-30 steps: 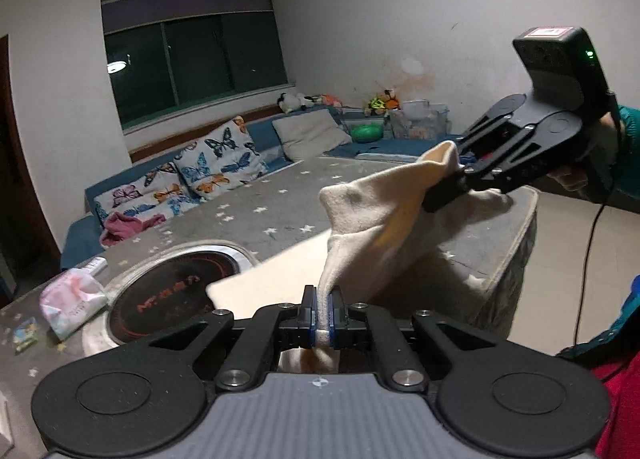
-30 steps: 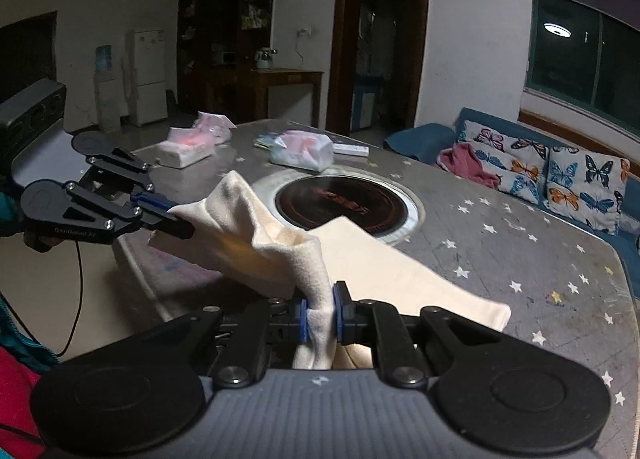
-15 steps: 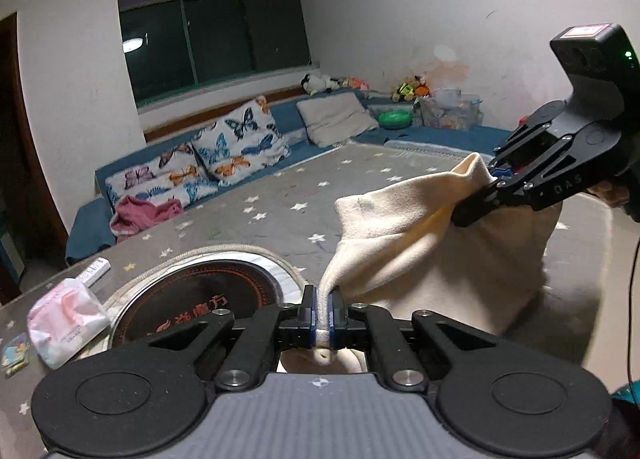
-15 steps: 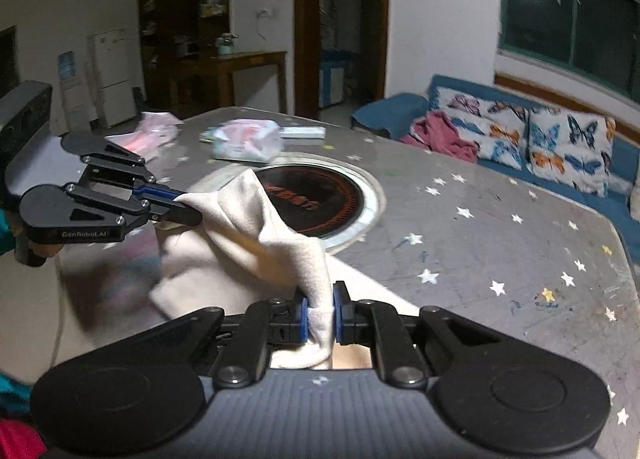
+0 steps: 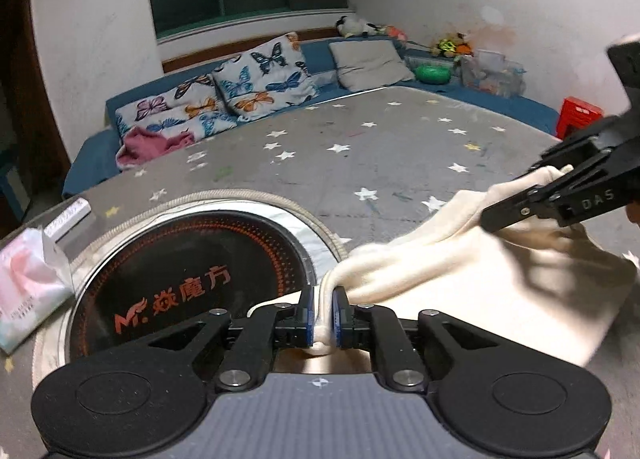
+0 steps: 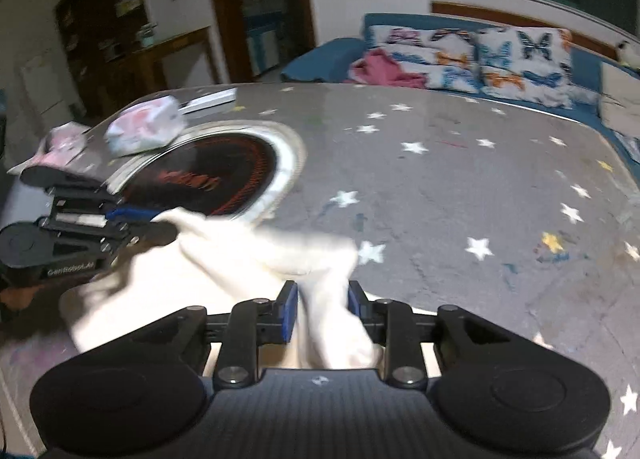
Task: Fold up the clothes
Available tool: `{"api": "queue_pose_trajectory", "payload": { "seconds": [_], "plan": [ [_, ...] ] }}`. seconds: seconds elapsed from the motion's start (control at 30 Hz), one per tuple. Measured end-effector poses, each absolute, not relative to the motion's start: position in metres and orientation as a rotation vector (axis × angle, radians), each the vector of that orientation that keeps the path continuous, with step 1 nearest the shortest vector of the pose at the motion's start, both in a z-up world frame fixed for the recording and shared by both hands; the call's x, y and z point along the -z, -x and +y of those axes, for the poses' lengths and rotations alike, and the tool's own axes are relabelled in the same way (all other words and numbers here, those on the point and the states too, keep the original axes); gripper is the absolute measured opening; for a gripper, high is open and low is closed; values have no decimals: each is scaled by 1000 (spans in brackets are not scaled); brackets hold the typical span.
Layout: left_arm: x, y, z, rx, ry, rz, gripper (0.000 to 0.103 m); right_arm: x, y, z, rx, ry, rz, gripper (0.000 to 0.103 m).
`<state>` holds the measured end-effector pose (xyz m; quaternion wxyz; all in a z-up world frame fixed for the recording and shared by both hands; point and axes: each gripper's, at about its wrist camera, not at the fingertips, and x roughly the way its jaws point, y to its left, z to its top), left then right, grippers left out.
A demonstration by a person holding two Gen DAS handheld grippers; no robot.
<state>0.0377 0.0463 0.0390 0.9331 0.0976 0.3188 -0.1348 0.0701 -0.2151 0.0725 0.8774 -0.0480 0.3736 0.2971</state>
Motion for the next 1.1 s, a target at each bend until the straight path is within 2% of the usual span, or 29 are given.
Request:
{"api": "queue_pose_trajectory", "payload": {
  "seconds": [0.07, 0.17, 0.3, 0.63, 0.93, 1.1],
  "plan": [
    [-39, -40, 45, 263, -203, 642, 14, -72, -71, -222, -574, 75, 772, 32],
    [-37, -42, 42, 234, -221, 644, 21, -76, -65, -228, -515, 74, 744, 32],
    [-39, -43, 45, 202, -212, 644, 24, -87, -56, -230, -454, 90, 696, 32],
    [-73, -24, 38, 287, -123, 580, 24, -83, -58, -201, -527, 91, 718, 32],
    [-43, -51, 13, 318, -130, 690, 23, -61, -66, -183, -511, 132, 744, 32],
    [-41, -54, 16, 304, -98, 691, 25, -62, -63, -180, -506, 181, 723, 31]
  ]
}}
